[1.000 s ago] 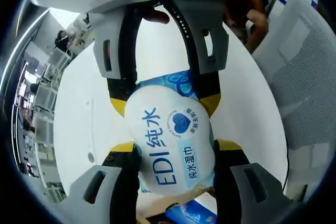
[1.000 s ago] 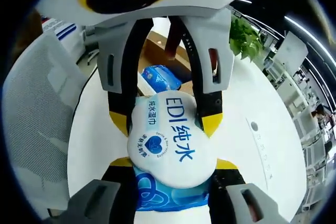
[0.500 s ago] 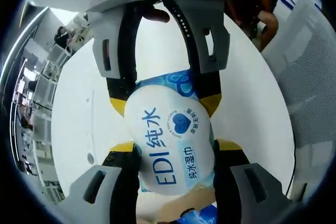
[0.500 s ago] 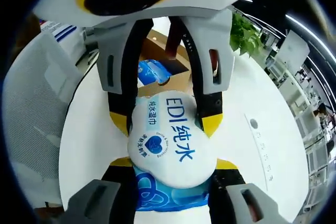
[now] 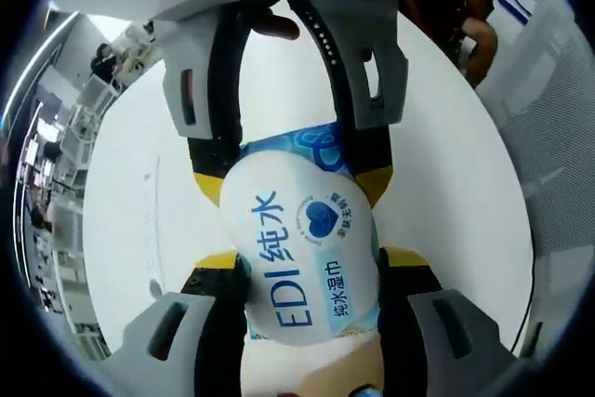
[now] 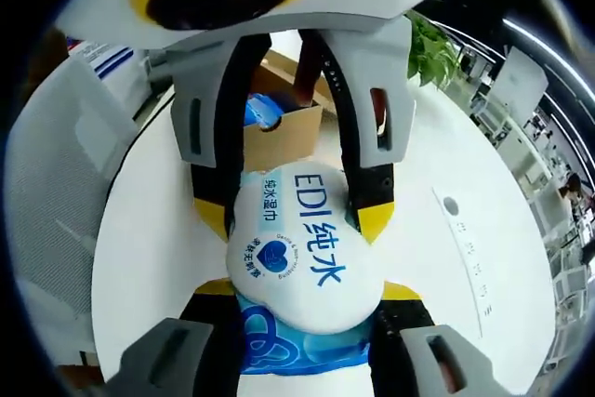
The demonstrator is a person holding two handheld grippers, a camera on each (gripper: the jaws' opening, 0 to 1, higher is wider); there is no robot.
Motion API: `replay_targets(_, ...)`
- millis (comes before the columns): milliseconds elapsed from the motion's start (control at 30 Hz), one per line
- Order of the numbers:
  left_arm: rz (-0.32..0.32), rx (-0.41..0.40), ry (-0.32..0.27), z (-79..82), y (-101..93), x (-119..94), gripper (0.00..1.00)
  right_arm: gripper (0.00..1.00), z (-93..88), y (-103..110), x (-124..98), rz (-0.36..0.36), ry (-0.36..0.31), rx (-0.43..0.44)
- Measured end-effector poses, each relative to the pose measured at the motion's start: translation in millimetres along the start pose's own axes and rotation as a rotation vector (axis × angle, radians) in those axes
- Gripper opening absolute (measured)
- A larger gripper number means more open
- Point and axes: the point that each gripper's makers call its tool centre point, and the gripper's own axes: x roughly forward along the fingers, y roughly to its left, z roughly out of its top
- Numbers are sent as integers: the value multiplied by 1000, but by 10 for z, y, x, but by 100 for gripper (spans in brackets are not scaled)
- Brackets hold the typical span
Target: Operate the shoe box by opening the lid, removing the specified soft item, and placing it in the target area until the item is outside and the box remains undamaged.
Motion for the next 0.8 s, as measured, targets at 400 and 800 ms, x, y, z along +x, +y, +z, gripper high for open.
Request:
replay_targets(400,-37,-5,21,-91,-76,190,56,50,-130,-8,232,30,-4,23)
replay_targets(800,-51,-12,27,-165,-58,285,56,50,-192,-20,355,45,-10,37)
